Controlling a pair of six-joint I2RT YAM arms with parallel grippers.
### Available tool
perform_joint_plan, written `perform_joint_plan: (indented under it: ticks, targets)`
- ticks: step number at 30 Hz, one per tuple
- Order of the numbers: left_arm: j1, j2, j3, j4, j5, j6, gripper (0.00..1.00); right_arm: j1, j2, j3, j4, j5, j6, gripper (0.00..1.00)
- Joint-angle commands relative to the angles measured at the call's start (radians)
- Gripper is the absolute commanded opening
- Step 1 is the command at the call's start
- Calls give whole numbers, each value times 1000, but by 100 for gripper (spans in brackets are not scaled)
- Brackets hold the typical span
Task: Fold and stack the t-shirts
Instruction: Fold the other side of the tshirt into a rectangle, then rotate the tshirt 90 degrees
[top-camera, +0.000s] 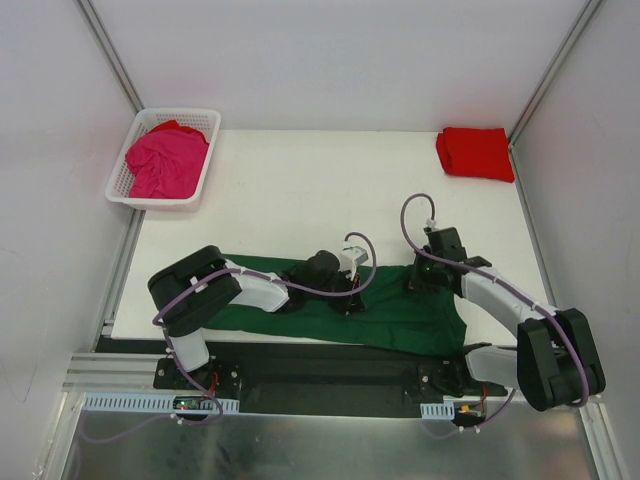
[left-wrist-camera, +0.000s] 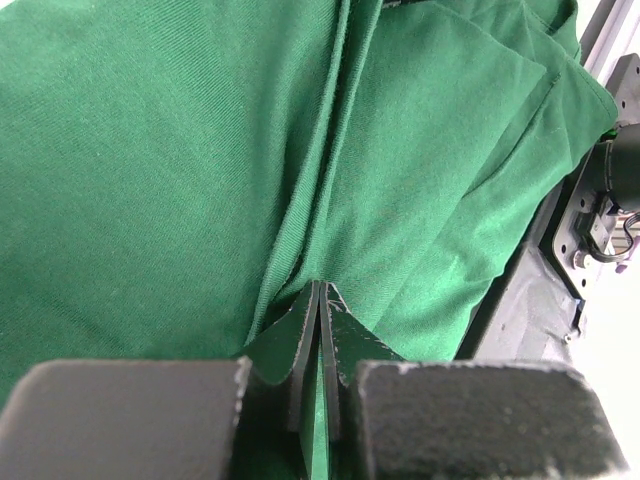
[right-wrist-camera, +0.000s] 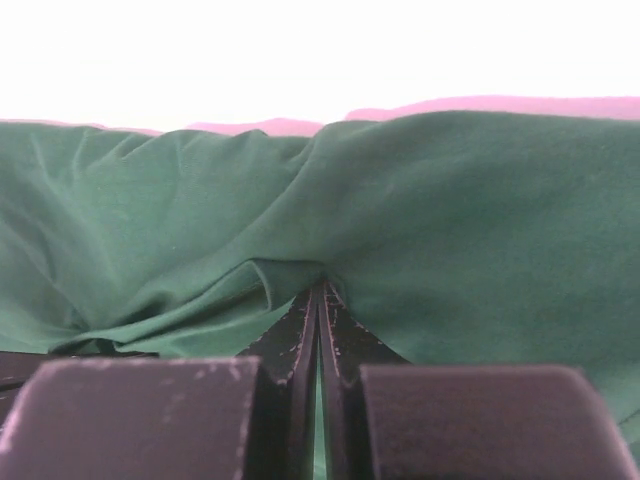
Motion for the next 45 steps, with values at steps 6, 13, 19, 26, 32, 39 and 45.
perform_joint_plan:
  ticks: [6, 13, 19, 26, 32, 39, 45]
  targets:
    - [4, -164, 47, -136, 5, 32, 0, -7, -158, 137, -112, 101, -81, 1]
    - [6, -319, 141, -334, -66, 121, 0, 3, -291, 213, -265, 50, -106, 1]
    - [84, -437, 66, -419, -132, 139, 0, 166, -354, 119, -261, 125, -14, 1]
    - [282, -609, -47, -552, -144, 152, 0, 358, -330, 55, -233, 278, 93, 1]
    - [342, -703, -69, -630, -161, 181, 0, 481, -201, 93, -203, 397, 118, 1]
    - [350, -762, -90, -676, -192, 182, 0, 542, -5, 131, -137, 435, 136, 1]
    - [363, -833, -87, -741, -254, 207, 0, 556, 128, 143, -98, 463, 152, 1]
